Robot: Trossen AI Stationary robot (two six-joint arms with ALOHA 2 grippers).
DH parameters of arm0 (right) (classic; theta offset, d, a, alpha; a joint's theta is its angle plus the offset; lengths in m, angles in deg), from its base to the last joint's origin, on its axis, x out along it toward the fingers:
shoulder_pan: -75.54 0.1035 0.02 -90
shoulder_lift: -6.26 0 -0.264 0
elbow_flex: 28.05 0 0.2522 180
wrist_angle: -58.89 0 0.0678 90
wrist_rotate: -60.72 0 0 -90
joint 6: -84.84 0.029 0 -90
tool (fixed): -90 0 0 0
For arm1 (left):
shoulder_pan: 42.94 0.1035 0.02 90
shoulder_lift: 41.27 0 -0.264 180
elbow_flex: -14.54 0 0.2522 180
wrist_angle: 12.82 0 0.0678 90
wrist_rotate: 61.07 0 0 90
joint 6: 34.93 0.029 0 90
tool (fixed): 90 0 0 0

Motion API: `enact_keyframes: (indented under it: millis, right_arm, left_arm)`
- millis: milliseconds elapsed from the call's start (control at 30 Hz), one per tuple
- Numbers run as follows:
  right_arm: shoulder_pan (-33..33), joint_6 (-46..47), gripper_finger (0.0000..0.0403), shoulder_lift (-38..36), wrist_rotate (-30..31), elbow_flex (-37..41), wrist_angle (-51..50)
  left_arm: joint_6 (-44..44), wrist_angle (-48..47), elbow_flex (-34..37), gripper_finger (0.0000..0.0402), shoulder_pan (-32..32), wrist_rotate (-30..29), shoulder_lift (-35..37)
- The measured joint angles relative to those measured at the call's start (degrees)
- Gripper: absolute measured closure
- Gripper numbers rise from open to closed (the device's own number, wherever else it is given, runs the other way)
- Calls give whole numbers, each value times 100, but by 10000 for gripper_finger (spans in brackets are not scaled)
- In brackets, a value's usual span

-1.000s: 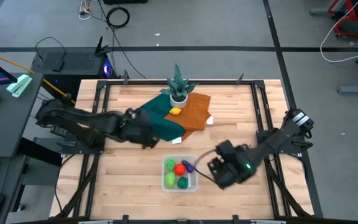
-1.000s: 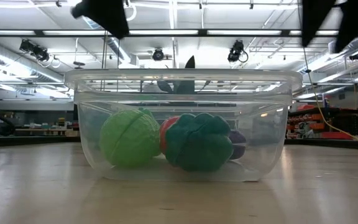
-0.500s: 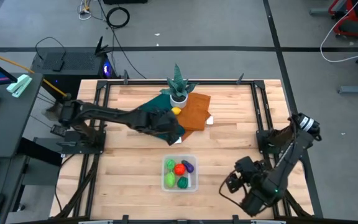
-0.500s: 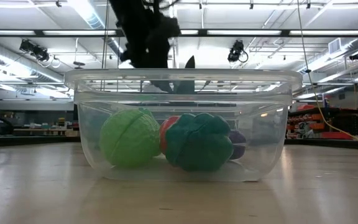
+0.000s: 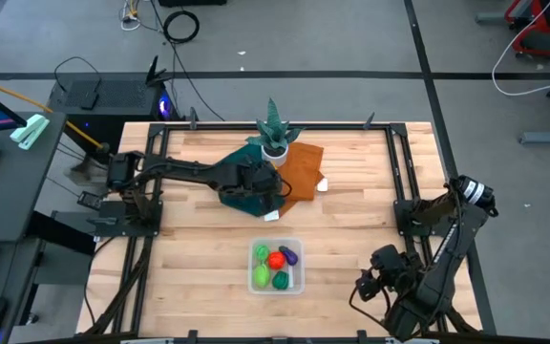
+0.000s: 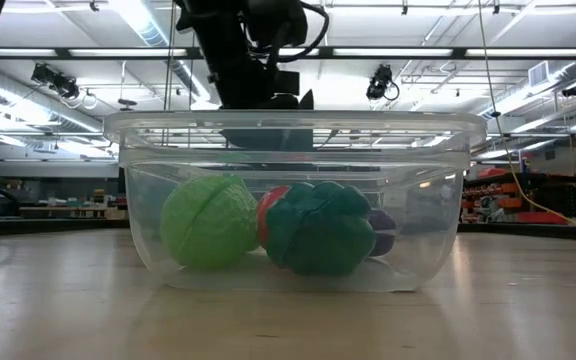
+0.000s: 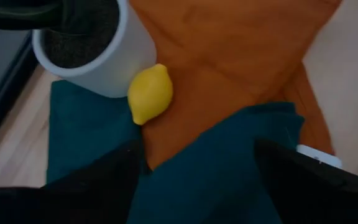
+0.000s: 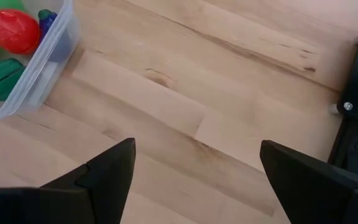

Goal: Pick and placing Produce into tupperware
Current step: Put the yellow lemon into the transparent bin

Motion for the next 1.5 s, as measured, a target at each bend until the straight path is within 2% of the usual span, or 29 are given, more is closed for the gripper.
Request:
enact_keyframes:
  millis: [200, 367, 600, 800, 967, 1500]
  right_arm:
    - [-4, -1, 94, 0, 4, 0, -20]
    - [-5, 86, 94, 0, 4, 0, -18]
    - [-7, 305, 94, 0, -52, 0, -4]
    - [-7, 315, 94, 0, -157, 0, 13]
    - [-12, 313, 94, 0, -157, 1, 7]
    - [-37, 379, 94, 0, -306, 2, 127]
  left_arm:
    - [524, 319, 0, 67, 103, -9, 0]
    - [523, 513, 0, 43, 97, -6, -17]
    - [593, 485, -2, 11, 99, -168, -441]
    - [597, 474, 0, 14, 99, -321, -770]
    - [633, 458, -2, 16, 119, -496, -786]
    - [768, 452, -2, 17, 157, -503, -793]
